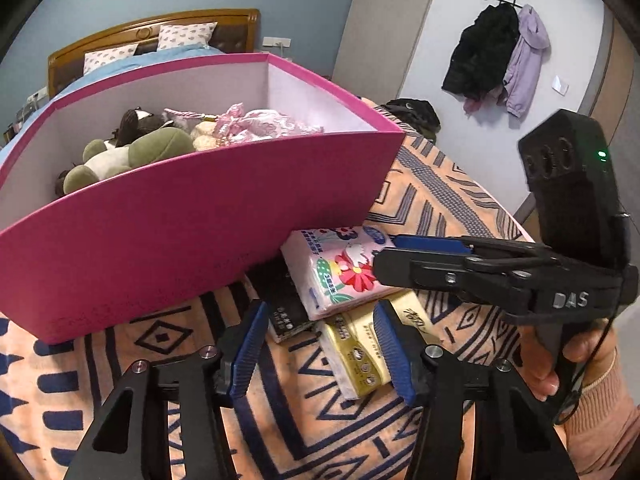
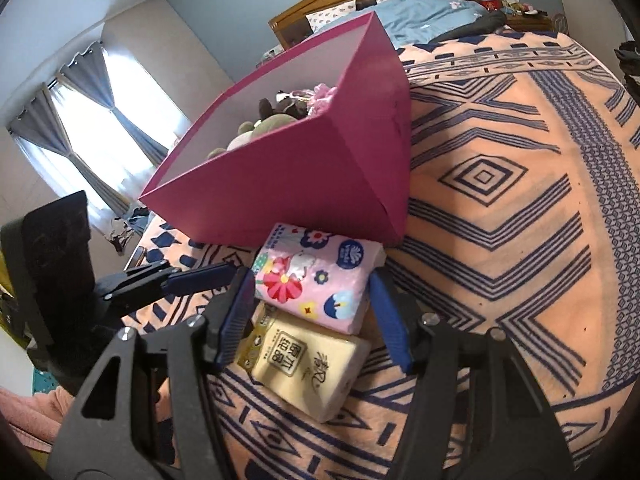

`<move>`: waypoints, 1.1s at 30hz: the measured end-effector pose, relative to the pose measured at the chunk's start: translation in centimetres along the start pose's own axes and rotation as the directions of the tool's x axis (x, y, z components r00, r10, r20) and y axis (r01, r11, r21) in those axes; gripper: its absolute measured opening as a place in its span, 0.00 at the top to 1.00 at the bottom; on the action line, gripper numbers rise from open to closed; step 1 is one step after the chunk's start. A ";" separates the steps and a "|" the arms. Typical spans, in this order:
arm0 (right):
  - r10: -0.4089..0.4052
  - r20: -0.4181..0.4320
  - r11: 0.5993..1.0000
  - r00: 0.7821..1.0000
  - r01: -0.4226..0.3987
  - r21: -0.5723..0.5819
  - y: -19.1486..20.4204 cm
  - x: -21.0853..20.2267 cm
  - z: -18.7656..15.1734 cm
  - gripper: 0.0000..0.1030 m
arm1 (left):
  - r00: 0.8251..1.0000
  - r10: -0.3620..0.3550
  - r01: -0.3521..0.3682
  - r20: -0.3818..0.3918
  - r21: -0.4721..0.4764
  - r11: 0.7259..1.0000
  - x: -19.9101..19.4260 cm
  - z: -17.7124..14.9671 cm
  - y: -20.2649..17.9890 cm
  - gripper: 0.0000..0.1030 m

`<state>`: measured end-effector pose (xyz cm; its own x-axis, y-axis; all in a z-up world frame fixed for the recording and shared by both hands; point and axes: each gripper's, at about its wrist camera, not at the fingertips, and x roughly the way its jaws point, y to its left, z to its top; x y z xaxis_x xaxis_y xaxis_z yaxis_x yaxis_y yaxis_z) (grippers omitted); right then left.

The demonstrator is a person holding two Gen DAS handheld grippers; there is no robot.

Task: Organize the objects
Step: 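Close the left gripper on the floral tissue pack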

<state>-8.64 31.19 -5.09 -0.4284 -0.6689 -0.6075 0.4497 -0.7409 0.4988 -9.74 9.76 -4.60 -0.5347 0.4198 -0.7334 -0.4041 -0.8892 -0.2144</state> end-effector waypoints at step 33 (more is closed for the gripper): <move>-0.033 -0.005 0.999 0.999 0.032 -0.034 0.9 0.6 -0.3 0.69 | 0.999 -0.040 0.040 -0.001 -0.012 0.999 -0.3 0.2 0.4 0.67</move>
<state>-8.26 30.14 -5.18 -0.4387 -0.6442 -0.6266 0.4619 -0.7597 0.4577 -9.86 9.31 -4.38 -0.5174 0.4547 -0.7250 -0.4163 -0.8739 -0.2509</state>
